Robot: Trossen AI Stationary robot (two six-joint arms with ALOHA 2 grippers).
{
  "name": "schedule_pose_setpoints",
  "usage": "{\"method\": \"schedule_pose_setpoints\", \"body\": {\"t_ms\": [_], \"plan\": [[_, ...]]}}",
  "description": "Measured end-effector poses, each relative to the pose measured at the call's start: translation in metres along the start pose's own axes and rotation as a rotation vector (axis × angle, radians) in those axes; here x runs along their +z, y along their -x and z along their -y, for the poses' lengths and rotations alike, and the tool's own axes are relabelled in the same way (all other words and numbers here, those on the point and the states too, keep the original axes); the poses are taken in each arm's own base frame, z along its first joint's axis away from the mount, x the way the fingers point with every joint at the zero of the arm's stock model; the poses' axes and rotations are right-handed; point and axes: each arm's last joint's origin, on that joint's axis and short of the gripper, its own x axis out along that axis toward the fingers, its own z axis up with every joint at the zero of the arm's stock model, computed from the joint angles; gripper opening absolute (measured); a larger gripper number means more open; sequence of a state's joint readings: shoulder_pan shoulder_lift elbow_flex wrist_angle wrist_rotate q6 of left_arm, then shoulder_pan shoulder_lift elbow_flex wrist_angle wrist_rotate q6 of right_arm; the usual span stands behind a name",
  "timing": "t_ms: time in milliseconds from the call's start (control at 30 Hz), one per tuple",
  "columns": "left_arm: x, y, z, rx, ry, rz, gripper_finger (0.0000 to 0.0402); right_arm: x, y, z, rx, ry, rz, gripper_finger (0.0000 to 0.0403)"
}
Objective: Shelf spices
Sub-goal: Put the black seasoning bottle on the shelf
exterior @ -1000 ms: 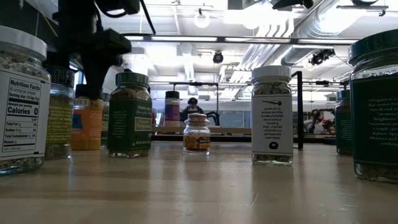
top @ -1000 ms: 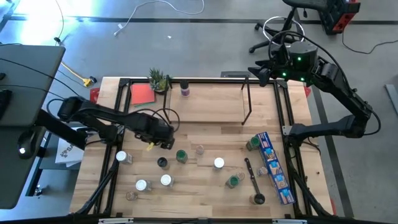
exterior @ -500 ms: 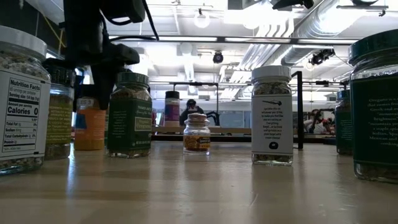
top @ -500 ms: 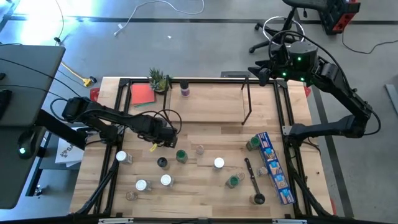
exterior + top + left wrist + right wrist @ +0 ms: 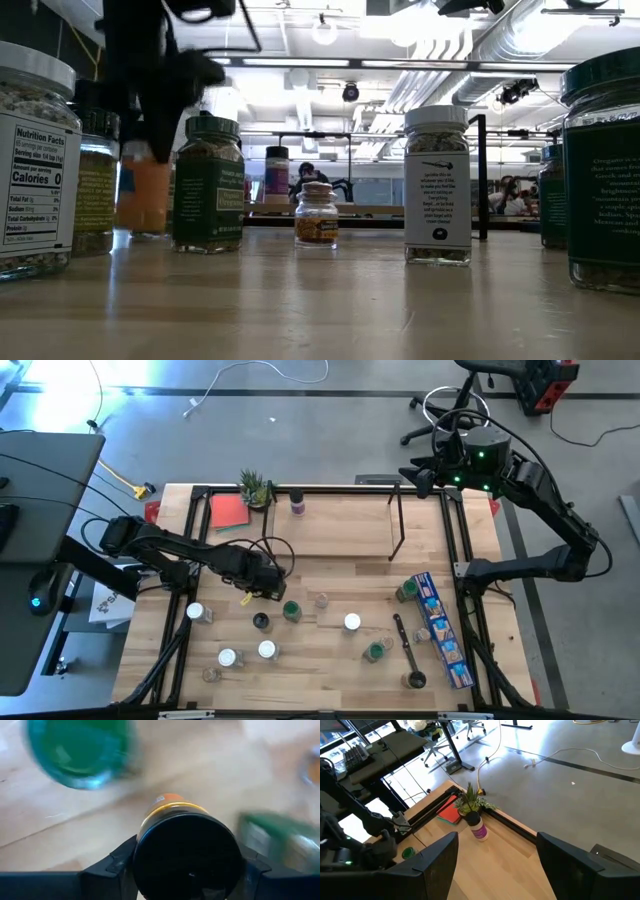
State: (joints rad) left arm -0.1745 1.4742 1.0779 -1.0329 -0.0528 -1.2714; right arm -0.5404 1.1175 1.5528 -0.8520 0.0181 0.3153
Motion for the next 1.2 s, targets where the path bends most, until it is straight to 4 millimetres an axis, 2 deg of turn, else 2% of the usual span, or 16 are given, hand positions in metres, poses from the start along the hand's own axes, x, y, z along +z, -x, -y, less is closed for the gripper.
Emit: {"method": "schedule_pose_setpoints", "body": {"t_ms": [167, 267, 433, 600, 733, 833, 933, 1067, 1200], "plan": [[-0.004, 0.044, 0.012, -0.065, -0.258, -0.108, 0.0198, 0.0, 0.0, 0.0, 0.0, 0.001, 0.0, 0.0264], [0.003, 0.079, 0.02, -0.151, -0.366, -0.081, 0.0198, 0.0, 0.0, 0.0, 0.0, 0.002, 0.0, 0.0264], [0.033, 0.123, 0.026, -0.272, -0.37, 0.063, 0.0198, 0.0, 0.0, 0.0, 0.0, 0.006, 0.0, 0.0264], [0.081, 0.137, 0.031, -0.255, -0.344, 0.229, 0.0198, 0.0, 0.0, 0.0, -0.001, 0.006, -0.001, 0.0264], [0.125, 0.13, 0.035, -0.21, -0.357, 0.288, 0.0198, 0.0, 0.0, 0.0, -0.001, 0.006, -0.002, 0.0264], [0.159, 0.112, 0.034, -0.153, -0.331, 0.263, 0.0198, 0.0, 0.0, 0.0, -0.001, 0.001, -0.004, 0.0264], [0.185, 0.088, 0.027, -0.071, -0.31, 0.204, 0.0198, 0.0, 0.0, 0.0, -0.002, 0.0, -0.004, 0.0264], [0.208, 0.059, 0.017, 0.012, -0.306, 0.113, 0.0198, 0.0, 0.0, 0.0, -0.001, -0.001, -0.004, 0.0264], [0.22, 0.037, 0.012, 0.074, -0.309, 0.057, 0.0203, 0.0, 0.0, 0.0, -0.002, -0.002, -0.004, 0.0264]]}}
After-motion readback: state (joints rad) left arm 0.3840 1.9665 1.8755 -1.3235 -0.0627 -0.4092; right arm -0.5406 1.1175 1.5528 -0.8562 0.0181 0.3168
